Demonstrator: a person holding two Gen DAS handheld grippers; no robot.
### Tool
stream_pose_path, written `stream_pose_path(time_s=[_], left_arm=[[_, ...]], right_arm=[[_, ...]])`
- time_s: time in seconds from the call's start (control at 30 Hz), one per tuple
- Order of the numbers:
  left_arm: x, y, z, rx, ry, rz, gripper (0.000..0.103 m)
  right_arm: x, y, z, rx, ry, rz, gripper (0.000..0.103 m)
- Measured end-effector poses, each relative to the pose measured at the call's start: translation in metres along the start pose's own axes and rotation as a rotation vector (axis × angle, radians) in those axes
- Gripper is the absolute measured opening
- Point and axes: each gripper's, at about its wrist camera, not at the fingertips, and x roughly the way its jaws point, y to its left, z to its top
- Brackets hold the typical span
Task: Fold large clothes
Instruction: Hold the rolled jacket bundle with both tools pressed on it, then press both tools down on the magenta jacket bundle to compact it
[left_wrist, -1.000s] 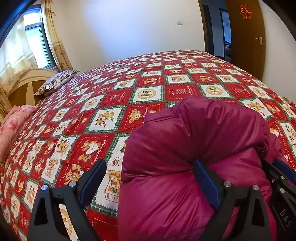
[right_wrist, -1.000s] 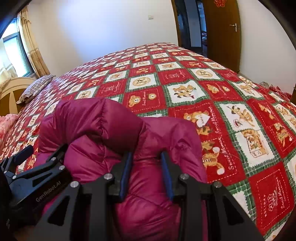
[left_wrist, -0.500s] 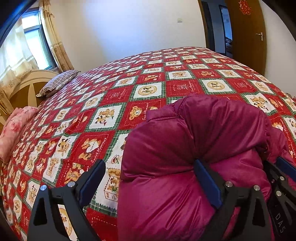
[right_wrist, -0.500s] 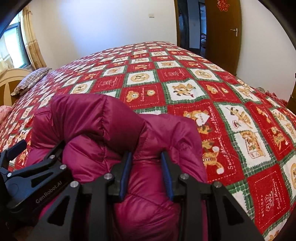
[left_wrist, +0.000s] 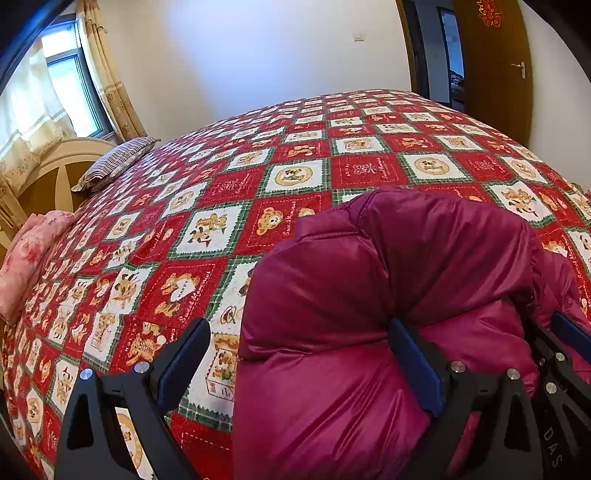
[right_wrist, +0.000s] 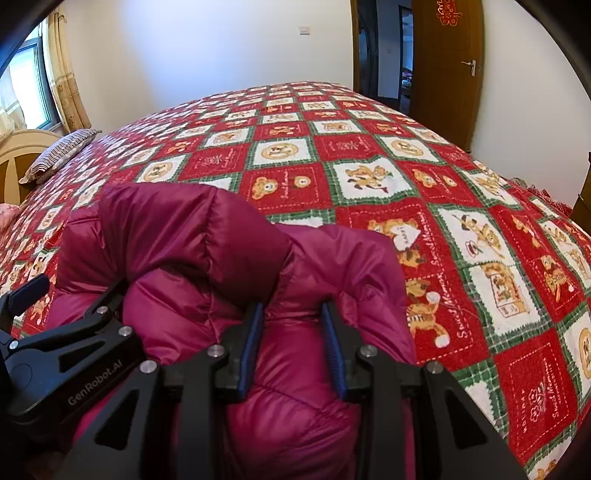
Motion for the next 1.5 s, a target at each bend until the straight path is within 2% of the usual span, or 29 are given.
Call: stream_pose_path(time_s=[0.9, 1.03, 1.1, 1.2, 1.27, 1.4, 1.5], left_arm=[[0.002, -0.004, -0.001, 0.014, 0.006, 0.012, 0.098], [-0.013, 0.011, -0.001, -0.004, 0.029, -0.056, 0.098], [-0.029, 0.02, -0.005, -0.044, 0.019, -0.089, 0.098], [-0.047, 0.027, -0.019, -0.074, -0.017, -0.141, 0.098], [-0.044, 0.025, -0.026, -0.064, -0.007, -0.146, 0.098], [-0.033, 0.03, -0.031, -0.122, 0.013, -0.195, 0.099], [-0.026, 0.029, -0.032, -0.128, 0.035, -0.189, 0.102]], right_arm=[[0.003, 0.005, -0.001, -0.023, 0.0, -0.033, 0.037], [-0.008, 0.004, 0.002, -0.037, 0.005, -0.01, 0.039], [-0.025, -0.003, -0.001, -0.002, -0.033, 0.025, 0.051], [-0.046, -0.013, -0.012, 0.049, -0.083, 0.035, 0.054], [-0.046, -0.016, -0.022, 0.044, -0.086, 0.038, 0.054], [-0.036, -0.017, -0.026, 0.054, -0.084, 0.057, 0.054], [-0.031, -0.015, -0.026, 0.045, -0.073, 0.05, 0.056]])
